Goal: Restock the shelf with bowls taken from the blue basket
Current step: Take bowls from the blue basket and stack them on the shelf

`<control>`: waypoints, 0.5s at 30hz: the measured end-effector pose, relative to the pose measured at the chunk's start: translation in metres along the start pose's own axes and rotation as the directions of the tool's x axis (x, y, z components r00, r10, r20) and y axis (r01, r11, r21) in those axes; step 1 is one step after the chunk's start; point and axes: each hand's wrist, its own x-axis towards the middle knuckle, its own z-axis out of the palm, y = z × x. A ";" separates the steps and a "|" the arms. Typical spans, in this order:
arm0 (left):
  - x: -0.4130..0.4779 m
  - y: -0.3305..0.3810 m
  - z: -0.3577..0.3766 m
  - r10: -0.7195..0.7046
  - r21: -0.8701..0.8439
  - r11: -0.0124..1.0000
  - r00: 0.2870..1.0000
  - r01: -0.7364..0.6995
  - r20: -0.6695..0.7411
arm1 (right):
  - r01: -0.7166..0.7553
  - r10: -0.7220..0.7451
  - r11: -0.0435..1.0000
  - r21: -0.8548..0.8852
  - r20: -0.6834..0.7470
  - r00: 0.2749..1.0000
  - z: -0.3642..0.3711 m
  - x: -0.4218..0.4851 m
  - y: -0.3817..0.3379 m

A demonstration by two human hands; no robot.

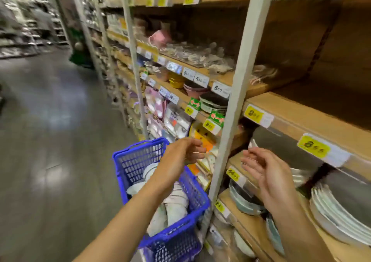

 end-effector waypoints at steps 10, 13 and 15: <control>-0.028 -0.030 -0.167 -0.142 -0.017 0.989 0.917 0.146 -0.373 | -0.292 0.345 0.921 -0.256 0.191 0.919 0.113 0.005 0.144; -0.012 -0.043 -0.209 -0.187 -0.002 0.980 0.911 0.201 -0.368 | -0.316 0.390 0.888 -0.335 0.183 0.902 0.147 0.010 0.179; 0.005 -0.052 -0.237 -0.221 0.026 0.969 0.909 0.246 -0.352 | -0.327 0.402 0.874 -0.360 0.158 0.902 0.170 0.012 0.199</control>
